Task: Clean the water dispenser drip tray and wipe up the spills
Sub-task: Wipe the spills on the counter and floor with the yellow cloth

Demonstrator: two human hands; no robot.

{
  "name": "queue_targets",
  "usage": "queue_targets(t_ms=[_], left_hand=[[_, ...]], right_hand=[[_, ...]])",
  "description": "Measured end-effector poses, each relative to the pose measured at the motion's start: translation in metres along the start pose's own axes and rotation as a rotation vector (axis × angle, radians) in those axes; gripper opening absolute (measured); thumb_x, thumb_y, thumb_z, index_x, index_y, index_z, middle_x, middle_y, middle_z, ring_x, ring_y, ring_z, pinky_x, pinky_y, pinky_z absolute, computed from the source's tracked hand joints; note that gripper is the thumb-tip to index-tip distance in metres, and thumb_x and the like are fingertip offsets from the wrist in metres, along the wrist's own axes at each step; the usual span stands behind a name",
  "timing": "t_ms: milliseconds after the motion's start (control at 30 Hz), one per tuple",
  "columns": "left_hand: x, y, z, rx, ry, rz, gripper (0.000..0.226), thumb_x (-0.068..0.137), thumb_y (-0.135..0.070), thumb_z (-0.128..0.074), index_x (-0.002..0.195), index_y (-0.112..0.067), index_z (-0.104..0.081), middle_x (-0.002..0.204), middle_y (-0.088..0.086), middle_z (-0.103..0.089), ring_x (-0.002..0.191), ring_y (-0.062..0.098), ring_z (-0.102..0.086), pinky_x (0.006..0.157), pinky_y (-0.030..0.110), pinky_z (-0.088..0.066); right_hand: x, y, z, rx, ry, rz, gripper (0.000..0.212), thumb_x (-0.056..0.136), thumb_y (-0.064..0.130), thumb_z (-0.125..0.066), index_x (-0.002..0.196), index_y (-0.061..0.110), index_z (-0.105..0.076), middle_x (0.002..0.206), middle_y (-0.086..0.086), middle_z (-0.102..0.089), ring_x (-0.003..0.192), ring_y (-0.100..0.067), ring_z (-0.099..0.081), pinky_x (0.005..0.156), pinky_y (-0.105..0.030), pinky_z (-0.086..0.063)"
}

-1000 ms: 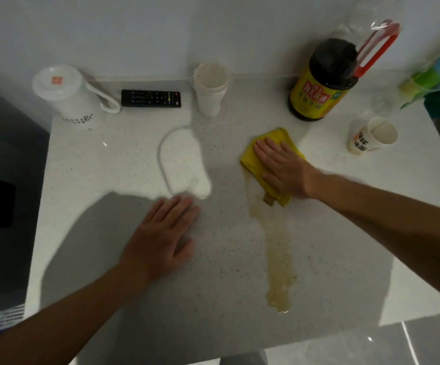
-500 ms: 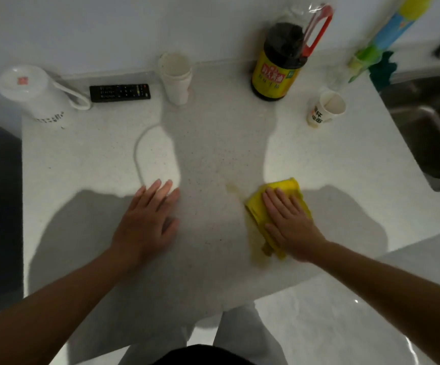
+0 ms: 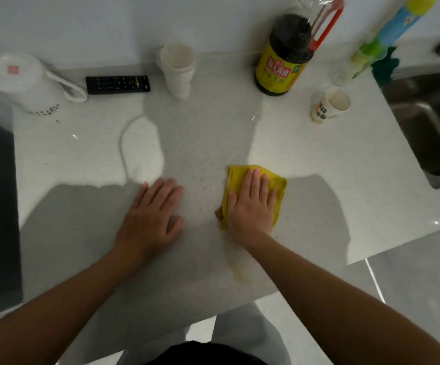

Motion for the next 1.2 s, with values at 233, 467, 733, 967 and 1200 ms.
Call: queue_targets(t_ms=[233,467,733,967,1200], left_hand=[[0.001,-0.001,0.004,0.041,-0.014,-0.016,0.068,0.095,-0.046,-0.050,0.155,-0.014,-0.044,0.163,0.012,-0.041,0.152,0.034,-0.035,0.125,0.054,-0.024],[0.000,-0.003,0.008,-0.008,0.024,-0.006,0.069,0.095,-0.045,-0.049,0.156,-0.013,-0.044,0.164,0.013,-0.040,0.153,0.034,-0.033,0.127,0.053,-0.021],[-0.002,0.000,0.002,-0.018,0.017,-0.003,0.067,0.098,-0.043,-0.043,0.158,-0.013,-0.038,0.166,0.011,-0.037,0.154,0.034,-0.029,0.128,0.051,-0.017],[-0.003,0.001,0.000,-0.010,-0.008,-0.001,0.068,0.099,-0.042,-0.046,0.159,-0.012,-0.037,0.166,0.012,-0.037,0.154,0.034,-0.029,0.129,0.052,-0.016],[-0.002,0.002,0.007,-0.056,-0.096,0.004,0.055,0.104,-0.029,-0.044,0.154,-0.007,-0.045,0.161,0.014,-0.044,0.151,0.034,-0.037,0.127,0.051,-0.024]], right_hand=[[0.051,0.033,0.011,-0.204,0.063,0.640,0.073,0.104,0.052,-0.021,0.163,0.010,-0.017,0.171,-0.009,-0.018,0.158,-0.030,-0.013,0.124,-0.056,-0.017],[-0.005,-0.011,0.010,-0.307,0.123,0.842,0.070,0.105,0.051,-0.027,0.163,0.012,-0.017,0.171,-0.008,-0.016,0.157,-0.030,-0.014,0.126,-0.050,-0.015],[-0.128,-0.058,-0.018,-0.070,0.093,0.118,0.074,0.103,0.051,-0.022,0.163,0.010,-0.008,0.171,-0.009,-0.007,0.158,-0.032,-0.005,0.126,-0.056,-0.015],[-0.116,0.016,-0.032,0.091,0.055,-0.184,0.079,0.099,0.055,-0.016,0.162,0.008,-0.002,0.172,-0.010,-0.008,0.158,-0.031,-0.005,0.126,-0.054,-0.003],[0.037,0.049,0.003,-0.055,-0.003,0.133,0.074,0.104,0.054,-0.027,0.163,0.013,-0.013,0.171,-0.007,-0.015,0.158,-0.029,-0.012,0.124,-0.054,-0.010]])
Point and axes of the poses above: each hand's wrist, its own x-axis towards the middle knuckle, its own z-axis out of the back of the hand, y = z × x, the point moved 9 cm from there along x, towards the middle knuckle
